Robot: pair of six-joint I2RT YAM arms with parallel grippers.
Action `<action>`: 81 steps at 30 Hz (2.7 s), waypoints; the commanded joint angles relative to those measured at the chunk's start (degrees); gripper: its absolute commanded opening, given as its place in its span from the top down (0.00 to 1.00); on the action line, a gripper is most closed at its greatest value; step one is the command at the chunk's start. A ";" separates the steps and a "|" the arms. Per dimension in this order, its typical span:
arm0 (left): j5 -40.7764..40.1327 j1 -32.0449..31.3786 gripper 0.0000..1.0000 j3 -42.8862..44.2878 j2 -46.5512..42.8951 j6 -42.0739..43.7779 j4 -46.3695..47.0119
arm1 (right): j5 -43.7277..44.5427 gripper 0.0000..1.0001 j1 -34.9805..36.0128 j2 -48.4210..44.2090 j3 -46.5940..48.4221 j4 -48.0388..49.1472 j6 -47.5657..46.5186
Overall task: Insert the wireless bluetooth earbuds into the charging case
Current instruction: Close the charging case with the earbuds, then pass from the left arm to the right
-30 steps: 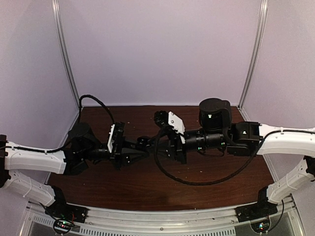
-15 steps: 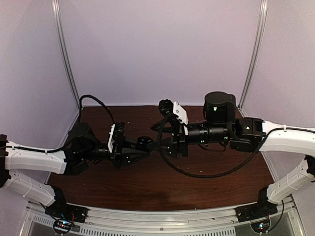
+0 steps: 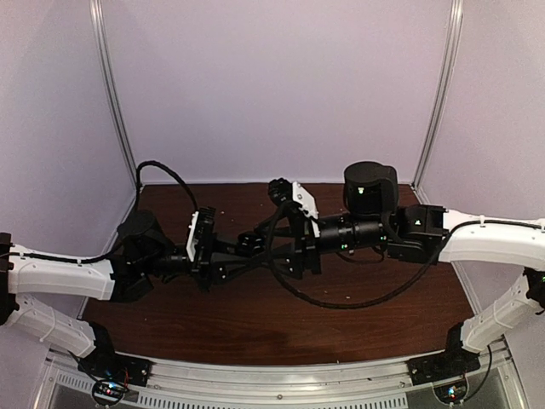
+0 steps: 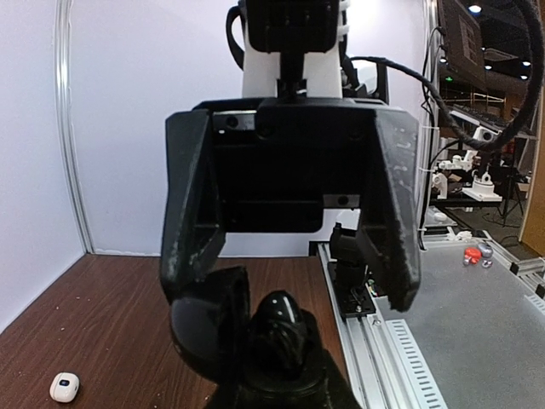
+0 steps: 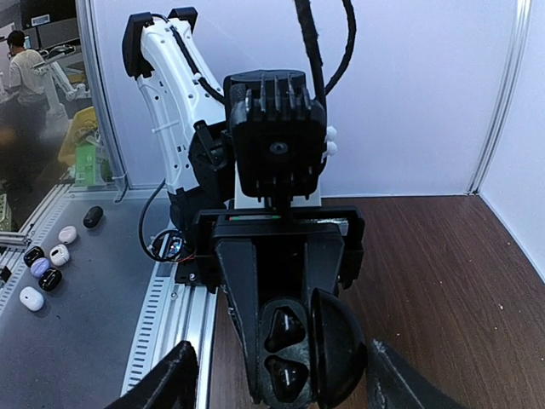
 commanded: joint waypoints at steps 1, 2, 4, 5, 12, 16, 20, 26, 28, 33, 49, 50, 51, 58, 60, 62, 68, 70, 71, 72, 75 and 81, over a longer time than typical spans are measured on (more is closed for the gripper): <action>-1.02 -0.23 0.96 1.28 -0.05 -1.39 3.21 | -4.10 0.35 -0.09 0.21 0.07 0.92 0.93; -1.01 -0.23 0.96 1.22 -0.04 -1.51 3.31 | -4.75 0.36 -0.08 0.06 0.10 0.91 0.79; -1.39 -0.23 0.96 1.19 0.13 -1.88 3.56 | -5.80 0.39 0.18 -0.37 0.13 0.91 0.16; -1.49 -0.23 0.96 1.19 0.23 -2.05 3.58 | -5.91 0.40 0.44 -0.70 -0.01 0.91 -0.35; -2.29 -0.08 0.96 1.11 0.40 -3.54 4.48 | -4.87 0.47 3.12 -1.24 0.77 -2.51 -3.33; -2.12 0.16 0.96 1.02 0.40 -3.84 4.57 | -4.10 0.47 3.48 -2.53 0.59 -4.26 -4.54; -1.17 0.48 0.96 1.02 0.23 -3.46 4.32 | -1.45 0.46 3.42 -3.88 0.28 -5.61 -5.15; 0.01 0.41 0.96 2.10 -0.32 1.18 -0.46 | 3.88 0.47 2.11 -4.94 0.09 -5.59 -2.72; 0.16 0.42 0.96 2.79 -0.30 2.70 -2.15 | 3.92 0.48 1.82 -4.70 0.16 -5.13 -1.84; 0.52 0.27 0.96 2.95 -0.15 3.13 -1.66 | 3.78 0.52 1.75 -3.16 1.06 -4.88 -0.54; 0.21 -0.32 0.96 2.96 0.33 2.79 -1.19 | 5.74 0.63 1.75 0.64 2.05 -2.76 0.34; 0.17 -0.27 0.96 2.95 0.32 2.77 -1.25 | 5.90 0.65 1.75 0.75 2.03 -2.70 0.33; 0.10 -0.31 0.96 2.95 0.25 2.81 -1.30 | 5.96 0.66 1.75 0.98 2.03 -2.74 0.27; -0.34 -0.32 0.96 3.04 -0.03 2.47 -1.35 | 7.32 0.68 1.65 2.07 2.21 -3.60 -0.23; -0.46 -0.27 0.95 3.04 -0.01 2.38 -1.34 | 7.59 0.71 1.66 2.05 2.21 -3.73 -0.39; -0.71 -0.32 0.93 3.04 -0.02 2.26 -1.59 | 8.05 0.77 1.60 1.87 2.21 -3.77 -0.43; -2.70 -0.29 0.70 2.75 -0.46 1.38 -2.28 | 7.57 0.88 0.06 0.60 1.37 -2.64 0.48; -3.77 -0.25 0.56 2.33 -0.93 0.69 -2.33 | 7.39 0.89 -0.66 0.10 0.97 -2.10 0.87; -4.69 -0.23 0.49 2.03 -1.31 0.25 -2.38 | 7.32 0.89 -1.04 -0.40 0.70 -1.82 1.07; -5.56 -0.12 0.41 1.73 -1.68 -0.07 -2.46 | 7.22 0.90 -1.53 -0.85 0.45 -1.55 1.26; -8.62 0.70 0.14 0.77 -3.43 -1.29 -3.25 | 7.00 0.90 -3.28 -1.87 -0.17 -0.60 2.30; -18.54 4.54 0.02 -2.05 -8.65 -4.47 -5.23 | 5.11 0.88 -10.32 -2.38 -3.15 3.95 8.32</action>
